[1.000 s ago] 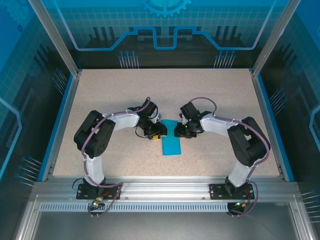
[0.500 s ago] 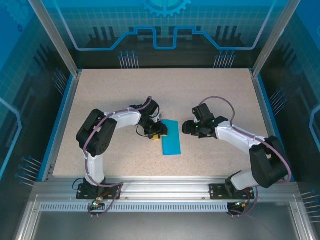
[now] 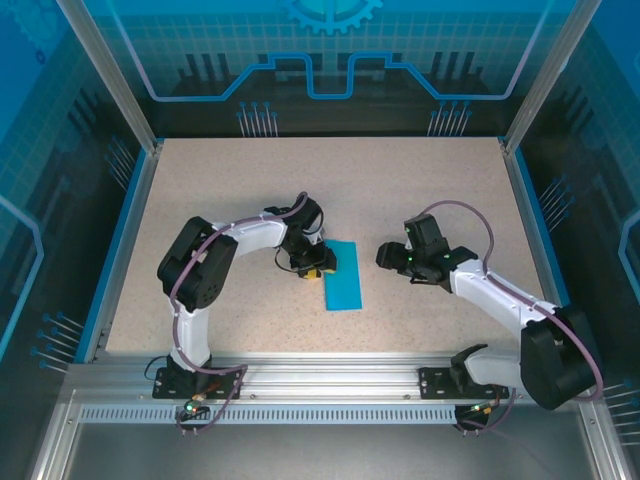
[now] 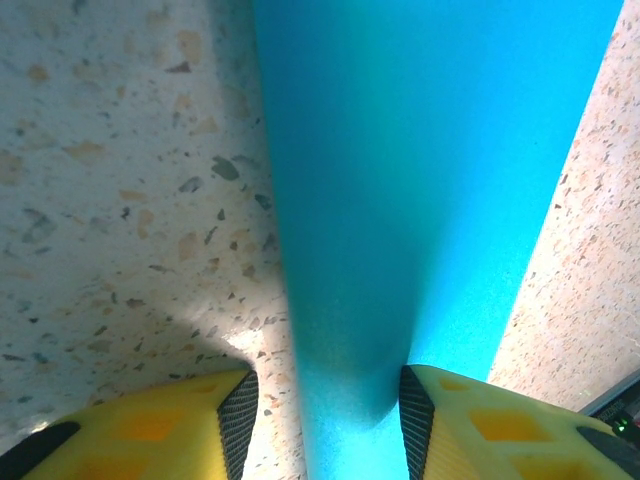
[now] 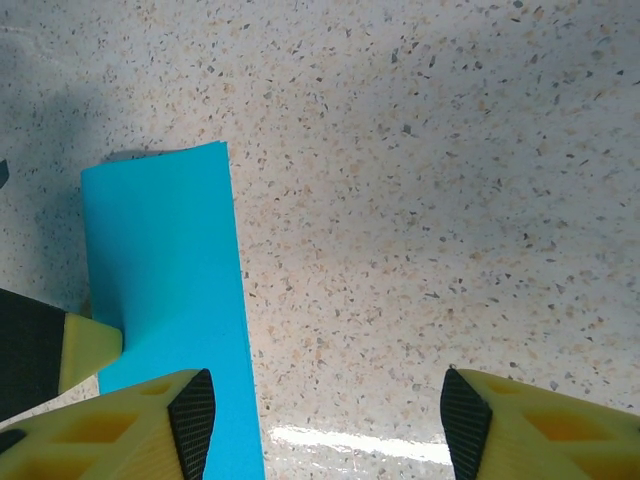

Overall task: Fold a paper plane with a square sheet of paper (fold left side to right side)
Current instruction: First fold in half a square sheet of paper at the center of the table.

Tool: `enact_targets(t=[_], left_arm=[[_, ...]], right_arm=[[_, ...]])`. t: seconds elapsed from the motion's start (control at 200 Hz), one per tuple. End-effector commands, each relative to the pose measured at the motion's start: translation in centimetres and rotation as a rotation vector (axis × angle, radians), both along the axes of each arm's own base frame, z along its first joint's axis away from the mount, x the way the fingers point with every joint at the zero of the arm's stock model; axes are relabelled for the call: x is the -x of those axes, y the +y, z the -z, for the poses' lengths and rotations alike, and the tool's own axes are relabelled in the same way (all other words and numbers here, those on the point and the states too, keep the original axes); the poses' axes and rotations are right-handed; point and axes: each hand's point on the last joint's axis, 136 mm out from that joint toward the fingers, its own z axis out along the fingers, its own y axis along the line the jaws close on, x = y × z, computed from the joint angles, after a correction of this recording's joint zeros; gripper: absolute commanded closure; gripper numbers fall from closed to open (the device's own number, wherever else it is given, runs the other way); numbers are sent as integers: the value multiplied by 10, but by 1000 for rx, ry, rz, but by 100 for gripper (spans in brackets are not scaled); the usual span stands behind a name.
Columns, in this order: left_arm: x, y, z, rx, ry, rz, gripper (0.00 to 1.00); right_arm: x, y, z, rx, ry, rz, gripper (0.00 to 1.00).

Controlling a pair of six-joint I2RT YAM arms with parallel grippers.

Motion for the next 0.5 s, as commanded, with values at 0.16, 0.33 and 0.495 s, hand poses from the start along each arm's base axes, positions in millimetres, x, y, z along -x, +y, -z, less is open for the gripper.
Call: enact_targets(t=[0.16, 0.33, 0.495], left_arm=[[16, -9, 33, -55, 36, 51, 53], [15, -10, 34, -57, 36, 53, 53], [15, -10, 35, -65, 38, 57, 53]], right_arm=[[0, -7, -3, -4, -13, 25, 35], [1, -6, -3, -7, -13, 18, 35], [2, -4, -2, -16, -6, 5, 35]])
